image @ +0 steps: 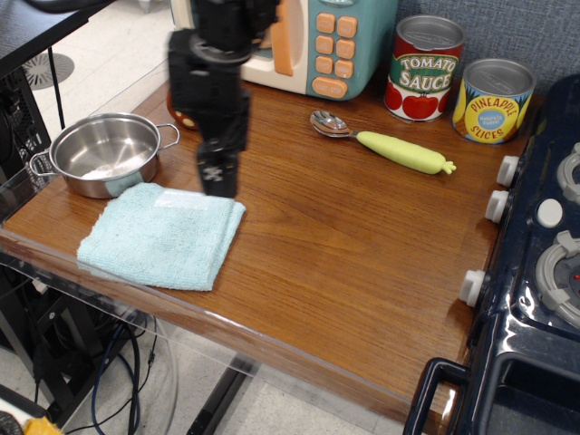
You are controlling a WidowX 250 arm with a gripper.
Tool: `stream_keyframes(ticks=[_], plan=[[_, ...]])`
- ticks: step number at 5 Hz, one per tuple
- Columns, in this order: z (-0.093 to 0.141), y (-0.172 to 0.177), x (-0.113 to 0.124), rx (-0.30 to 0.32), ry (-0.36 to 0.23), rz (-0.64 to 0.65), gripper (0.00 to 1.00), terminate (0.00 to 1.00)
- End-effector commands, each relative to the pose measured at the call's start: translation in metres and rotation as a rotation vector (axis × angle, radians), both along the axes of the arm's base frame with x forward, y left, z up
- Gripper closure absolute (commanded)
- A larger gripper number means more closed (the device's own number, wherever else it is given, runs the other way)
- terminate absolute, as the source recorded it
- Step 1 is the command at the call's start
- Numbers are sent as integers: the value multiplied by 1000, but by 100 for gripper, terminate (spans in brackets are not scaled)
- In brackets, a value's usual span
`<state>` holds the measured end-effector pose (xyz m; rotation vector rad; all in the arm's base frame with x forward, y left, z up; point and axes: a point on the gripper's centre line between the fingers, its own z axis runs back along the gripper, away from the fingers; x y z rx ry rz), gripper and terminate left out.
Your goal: Move the spoon to the front right edge of the table
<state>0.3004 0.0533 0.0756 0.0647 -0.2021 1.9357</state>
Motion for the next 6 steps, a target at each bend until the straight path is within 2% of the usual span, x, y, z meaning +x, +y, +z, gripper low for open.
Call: stream_keyframes(ticks=[1,2,3,4,6], plan=[[19,-33,57,-10,-111,-226,0,0],[16,-48,86,-40,-146,-306,0,0],[9,-61,111,3,-158,-354,0,0],[-1,-68,126,0,-151,-381,0,0],[-24,-78,136,-18,-112,-433,0,0]])
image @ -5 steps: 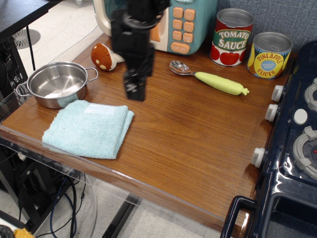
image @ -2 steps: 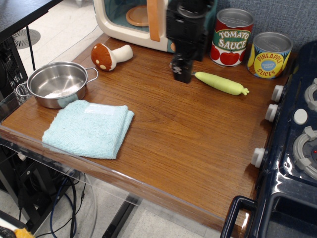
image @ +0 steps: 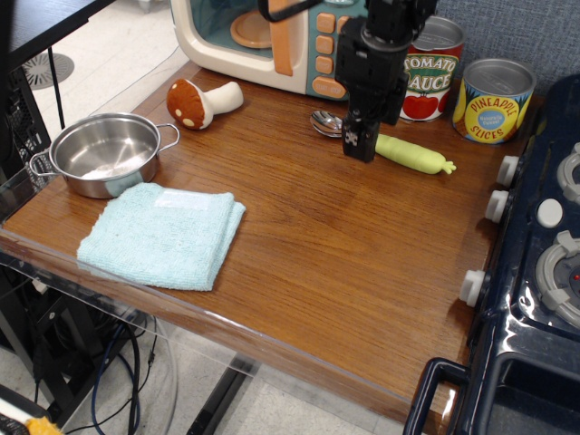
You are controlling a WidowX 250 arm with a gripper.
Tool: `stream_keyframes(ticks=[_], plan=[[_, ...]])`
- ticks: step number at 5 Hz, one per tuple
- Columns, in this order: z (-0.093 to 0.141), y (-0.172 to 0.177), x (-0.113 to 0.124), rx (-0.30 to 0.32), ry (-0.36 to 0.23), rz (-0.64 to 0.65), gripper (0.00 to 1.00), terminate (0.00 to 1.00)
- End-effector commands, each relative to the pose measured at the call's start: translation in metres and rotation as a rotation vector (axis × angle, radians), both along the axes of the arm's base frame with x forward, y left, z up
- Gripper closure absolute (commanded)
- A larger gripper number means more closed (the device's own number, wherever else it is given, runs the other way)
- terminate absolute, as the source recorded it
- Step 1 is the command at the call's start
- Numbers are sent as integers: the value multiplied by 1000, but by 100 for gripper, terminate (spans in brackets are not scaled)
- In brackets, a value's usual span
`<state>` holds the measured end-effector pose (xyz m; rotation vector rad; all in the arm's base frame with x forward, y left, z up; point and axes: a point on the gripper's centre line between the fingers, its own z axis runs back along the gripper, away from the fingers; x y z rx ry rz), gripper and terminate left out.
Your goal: Move the spoon to the front right edge of the table
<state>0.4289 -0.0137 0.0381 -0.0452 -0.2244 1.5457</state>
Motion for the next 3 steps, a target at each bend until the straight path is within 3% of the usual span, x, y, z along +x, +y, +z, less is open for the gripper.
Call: stream_keyframes(ticks=[1,2,3], plan=[[6,-9,11,-35,-36,-45,0,0],[0,-10,14,-28,-26,-44,0,0],[-3,-10,13,-21,-22,-39,100,0]])
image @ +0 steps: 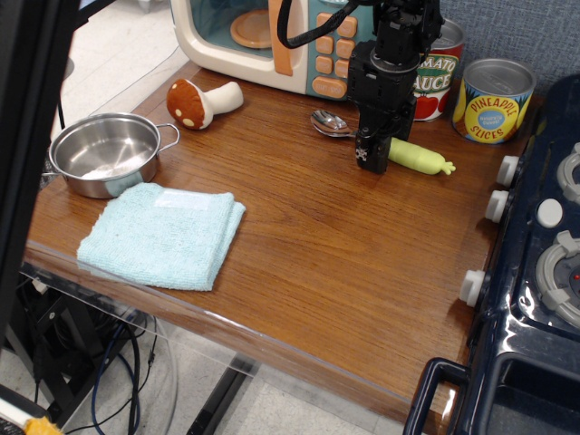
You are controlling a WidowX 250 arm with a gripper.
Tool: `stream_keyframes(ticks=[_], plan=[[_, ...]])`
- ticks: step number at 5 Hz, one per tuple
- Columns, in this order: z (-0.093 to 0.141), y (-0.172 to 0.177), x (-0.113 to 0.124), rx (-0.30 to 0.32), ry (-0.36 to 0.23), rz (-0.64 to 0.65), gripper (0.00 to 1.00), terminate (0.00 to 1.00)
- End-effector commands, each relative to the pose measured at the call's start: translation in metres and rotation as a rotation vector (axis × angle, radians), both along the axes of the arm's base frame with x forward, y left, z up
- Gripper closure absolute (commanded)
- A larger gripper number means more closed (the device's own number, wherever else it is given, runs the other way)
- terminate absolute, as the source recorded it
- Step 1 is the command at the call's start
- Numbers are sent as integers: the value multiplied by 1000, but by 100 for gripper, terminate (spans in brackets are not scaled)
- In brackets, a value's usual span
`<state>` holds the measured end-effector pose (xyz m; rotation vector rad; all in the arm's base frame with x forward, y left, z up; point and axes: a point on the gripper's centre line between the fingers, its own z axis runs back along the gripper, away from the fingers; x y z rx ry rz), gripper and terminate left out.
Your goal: Move the spoon to the front right edge of the table
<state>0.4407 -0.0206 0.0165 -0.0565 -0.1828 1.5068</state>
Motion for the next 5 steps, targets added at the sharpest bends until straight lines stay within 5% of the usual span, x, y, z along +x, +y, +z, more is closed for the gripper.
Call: stream_keyframes(ticks=[1,3,5], plan=[[18,-1,0,8,-37,8,100,0],[46,3,1,-16,-86,49,100,0],[95,2,-33,-26,-164,52,100,0]])
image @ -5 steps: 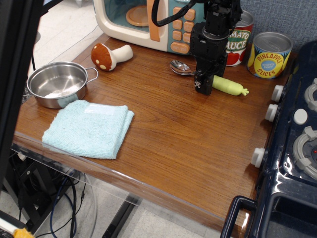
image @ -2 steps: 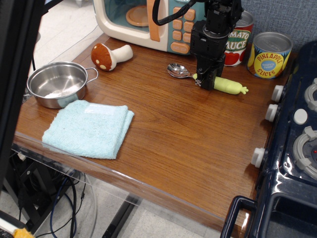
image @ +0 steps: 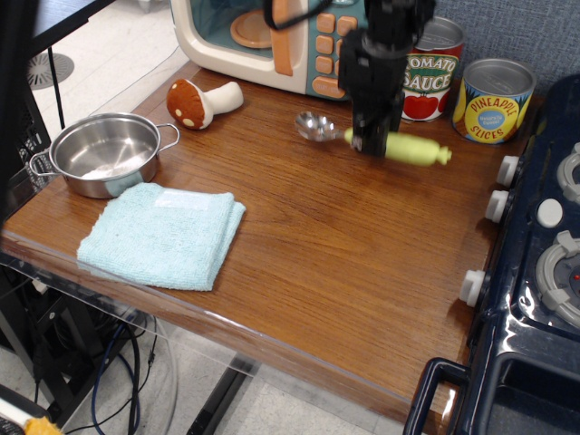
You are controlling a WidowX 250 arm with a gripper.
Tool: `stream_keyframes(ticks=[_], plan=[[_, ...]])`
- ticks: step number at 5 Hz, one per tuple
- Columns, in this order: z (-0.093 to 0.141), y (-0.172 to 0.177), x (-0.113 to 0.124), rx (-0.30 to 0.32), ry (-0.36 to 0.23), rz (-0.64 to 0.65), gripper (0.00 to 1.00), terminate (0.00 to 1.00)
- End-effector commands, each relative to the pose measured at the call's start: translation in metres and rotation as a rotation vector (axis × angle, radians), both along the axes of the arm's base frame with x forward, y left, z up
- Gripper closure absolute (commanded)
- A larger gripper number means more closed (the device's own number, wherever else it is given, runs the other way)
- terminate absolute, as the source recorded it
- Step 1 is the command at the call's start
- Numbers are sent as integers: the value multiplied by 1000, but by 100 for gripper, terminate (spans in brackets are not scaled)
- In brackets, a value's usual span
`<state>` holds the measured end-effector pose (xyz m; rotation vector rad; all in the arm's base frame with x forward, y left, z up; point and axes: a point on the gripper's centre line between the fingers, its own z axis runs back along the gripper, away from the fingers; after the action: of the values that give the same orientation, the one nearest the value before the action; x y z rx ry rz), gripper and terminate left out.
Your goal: Move the spoon to the front right edge of the table
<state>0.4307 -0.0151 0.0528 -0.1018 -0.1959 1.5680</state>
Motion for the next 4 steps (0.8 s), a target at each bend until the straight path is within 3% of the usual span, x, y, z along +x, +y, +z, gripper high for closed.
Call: stream_keyframes(ticks=[1,2,4], plan=[[66,-1,-58,7,-130,-9,100,0],[59,2,-105,23,-110,-19,100,0],[36,-8,-160,38,-63,-88,100,0]])
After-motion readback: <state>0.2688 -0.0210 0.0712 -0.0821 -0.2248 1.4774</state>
